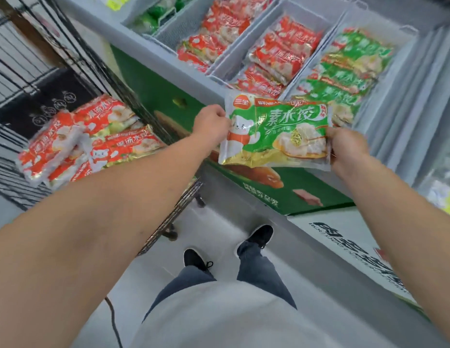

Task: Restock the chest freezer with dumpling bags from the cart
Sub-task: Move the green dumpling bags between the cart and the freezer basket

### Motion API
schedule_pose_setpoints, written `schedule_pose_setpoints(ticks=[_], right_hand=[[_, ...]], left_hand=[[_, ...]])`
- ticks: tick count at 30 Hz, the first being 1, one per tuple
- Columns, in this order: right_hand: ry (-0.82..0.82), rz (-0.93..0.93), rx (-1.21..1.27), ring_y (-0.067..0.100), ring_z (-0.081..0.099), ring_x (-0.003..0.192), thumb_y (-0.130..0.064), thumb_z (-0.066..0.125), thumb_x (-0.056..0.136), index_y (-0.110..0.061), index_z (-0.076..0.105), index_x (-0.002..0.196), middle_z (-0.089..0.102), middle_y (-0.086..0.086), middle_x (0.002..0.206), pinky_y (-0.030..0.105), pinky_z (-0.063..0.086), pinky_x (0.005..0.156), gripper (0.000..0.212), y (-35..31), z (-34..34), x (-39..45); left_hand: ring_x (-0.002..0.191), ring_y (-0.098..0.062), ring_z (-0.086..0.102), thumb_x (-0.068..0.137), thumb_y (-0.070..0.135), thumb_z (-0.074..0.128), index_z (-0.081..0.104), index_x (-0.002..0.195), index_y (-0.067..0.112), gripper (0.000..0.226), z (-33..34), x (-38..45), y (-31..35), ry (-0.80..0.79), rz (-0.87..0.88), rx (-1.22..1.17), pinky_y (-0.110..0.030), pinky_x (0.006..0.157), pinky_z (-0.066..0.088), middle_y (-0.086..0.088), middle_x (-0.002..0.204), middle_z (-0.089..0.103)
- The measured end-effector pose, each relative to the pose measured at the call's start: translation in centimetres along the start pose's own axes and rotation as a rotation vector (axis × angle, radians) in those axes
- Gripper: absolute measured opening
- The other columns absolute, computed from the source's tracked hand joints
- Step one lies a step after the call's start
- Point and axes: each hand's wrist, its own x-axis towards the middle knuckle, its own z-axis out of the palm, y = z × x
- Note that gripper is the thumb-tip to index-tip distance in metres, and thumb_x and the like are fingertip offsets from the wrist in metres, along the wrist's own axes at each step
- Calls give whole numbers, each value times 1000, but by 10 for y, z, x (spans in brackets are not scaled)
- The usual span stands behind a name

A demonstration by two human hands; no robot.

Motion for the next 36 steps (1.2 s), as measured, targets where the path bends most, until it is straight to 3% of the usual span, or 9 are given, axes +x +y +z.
schedule_pose_setpoints(ticks=[4, 8, 15, 19, 22, 24, 28, 32, 36], right_hand=[[71, -16, 11, 25, 75, 86, -9, 65, 80, -8, 69, 92, 77, 6, 95, 49, 62, 77, 13, -32, -38, 27], [121, 5, -1, 32, 73, 88, -14, 69, 71, -5, 71, 86, 77, 10, 90, 60, 58, 77, 18, -55, -77, 78], [165, 49, 109, 35, 73, 92, 1, 59, 82, -6, 66, 80, 74, 20, 101, 63, 57, 74, 9, -92, -117, 128], [189, 60, 106, 35, 73, 92, -7, 63, 75, -10, 68, 73, 75, 17, 95, 64, 56, 76, 6, -96, -121, 172], [230, 73, 52, 30, 72, 82, -12, 65, 78, -14, 67, 70, 76, 10, 87, 48, 61, 74, 8, -104, -112, 201], [246, 65, 37, 19, 63, 68, -11, 64, 86, -16, 65, 71, 71, 4, 83, 32, 53, 59, 16, -110, -103, 216], [318, 78, 21, 26, 70, 89, -15, 66, 82, -16, 68, 71, 74, 4, 91, 44, 58, 81, 11, -115, -85, 267], [373, 130, 8, 15, 61, 73, -17, 67, 83, -21, 68, 77, 75, 8, 100, 31, 48, 63, 8, -127, -73, 297], [425, 169, 12, 6, 53, 62, -14, 65, 91, -19, 71, 98, 67, -4, 85, 18, 44, 55, 10, -133, -67, 342]], left_hand=[[79, -23, 53, 86, 6, 59, 51, 72, 17, 20, 57, 27, 49, -52, 34, 26, -34, 70, 44, -3, 77, 56], [76, -23, 51, 83, 3, 57, 49, 71, 16, 19, 110, 55, 93, -83, 80, 53, -34, 65, 40, -7, 77, 55], [67, -21, 46, 86, 1, 54, 45, 68, 19, 26, 184, 101, 154, -104, 88, 84, -31, 56, 34, -1, 67, 49], [72, -23, 48, 87, 7, 53, 55, 81, 15, 11, 210, 137, 174, -133, 88, 123, -33, 59, 36, -3, 75, 53], [79, -24, 53, 91, 9, 53, 60, 90, 14, 8, 226, 174, 186, -154, 96, 178, -34, 67, 43, -5, 85, 58], [79, -24, 53, 92, 9, 53, 58, 87, 15, 9, 234, 200, 192, -170, 110, 199, -32, 67, 42, -6, 84, 57], [75, -23, 52, 91, 9, 52, 52, 77, 19, 17, 257, 259, 205, -230, 92, 195, -34, 65, 44, 0, 73, 51], [70, -18, 48, 91, 6, 51, 54, 84, 15, 12, 275, 298, 217, -267, 98, 203, -29, 58, 36, 1, 75, 52], [70, -18, 46, 90, 5, 51, 53, 83, 13, 11, 305, 339, 222, -322, 68, 209, -26, 53, 35, 2, 73, 49]])
